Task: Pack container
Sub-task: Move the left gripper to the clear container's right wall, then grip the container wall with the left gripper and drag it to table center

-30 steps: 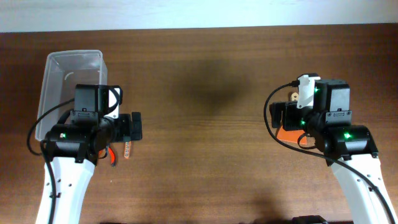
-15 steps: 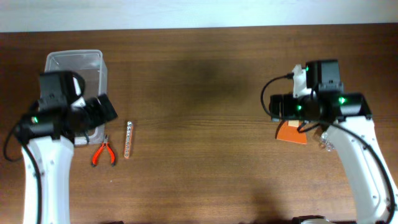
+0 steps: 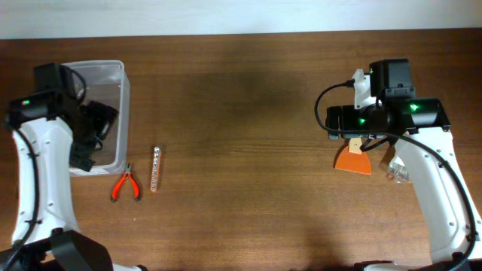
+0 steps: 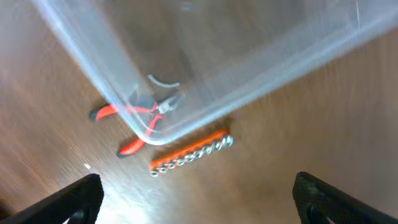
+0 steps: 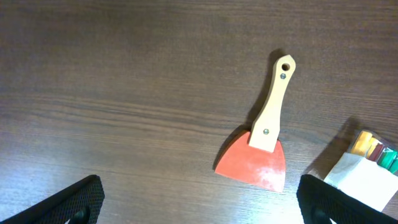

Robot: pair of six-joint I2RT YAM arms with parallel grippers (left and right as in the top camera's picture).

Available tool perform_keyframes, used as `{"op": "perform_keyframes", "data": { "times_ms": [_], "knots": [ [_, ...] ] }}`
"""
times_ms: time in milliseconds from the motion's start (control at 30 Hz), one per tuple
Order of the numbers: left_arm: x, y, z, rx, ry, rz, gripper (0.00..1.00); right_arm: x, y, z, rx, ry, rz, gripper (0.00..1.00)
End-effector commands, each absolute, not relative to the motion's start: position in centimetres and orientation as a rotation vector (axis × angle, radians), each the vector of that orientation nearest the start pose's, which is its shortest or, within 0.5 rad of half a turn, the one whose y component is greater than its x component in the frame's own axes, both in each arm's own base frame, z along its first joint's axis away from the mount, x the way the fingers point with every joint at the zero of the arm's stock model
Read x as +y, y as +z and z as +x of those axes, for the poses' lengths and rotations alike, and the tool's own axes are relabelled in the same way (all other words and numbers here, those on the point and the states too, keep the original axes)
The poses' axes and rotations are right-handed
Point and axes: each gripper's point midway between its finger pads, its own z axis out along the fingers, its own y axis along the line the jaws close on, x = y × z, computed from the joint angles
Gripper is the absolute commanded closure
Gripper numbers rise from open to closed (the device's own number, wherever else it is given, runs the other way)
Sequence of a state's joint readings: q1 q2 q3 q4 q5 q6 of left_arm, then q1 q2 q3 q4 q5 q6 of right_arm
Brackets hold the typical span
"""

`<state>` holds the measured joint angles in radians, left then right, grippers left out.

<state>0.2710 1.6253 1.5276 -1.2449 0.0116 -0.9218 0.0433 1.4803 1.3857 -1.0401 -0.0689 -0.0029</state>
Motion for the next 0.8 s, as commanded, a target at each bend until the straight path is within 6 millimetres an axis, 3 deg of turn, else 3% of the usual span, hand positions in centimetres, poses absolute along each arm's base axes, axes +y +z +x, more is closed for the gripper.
{"op": "perform_keyframes", "data": {
  "times_ms": [0,167,500,767],
  "knots": [
    [10.9,18.0,32.4,2.116,-0.176,-2.013,0.01,3.0,19.6,35.0,2.695,0.090,-0.109,0.01],
    [12.7,17.1,31.3,2.018,-0.148,-2.148,0.01,3.0,19.6,35.0,2.696,0.090,-0.113,0.01],
    [13.9,11.0,27.6,2.031,0.046,-2.348,0.01,3.1,19.6,35.0,2.697,0.090,-0.113,0.01],
    [15.8,8.3,27.8,1.981,0.110,-2.345,0.00,3.0,19.5,34.9,2.701,0.090,-0.113,0.01]
  ]
}}
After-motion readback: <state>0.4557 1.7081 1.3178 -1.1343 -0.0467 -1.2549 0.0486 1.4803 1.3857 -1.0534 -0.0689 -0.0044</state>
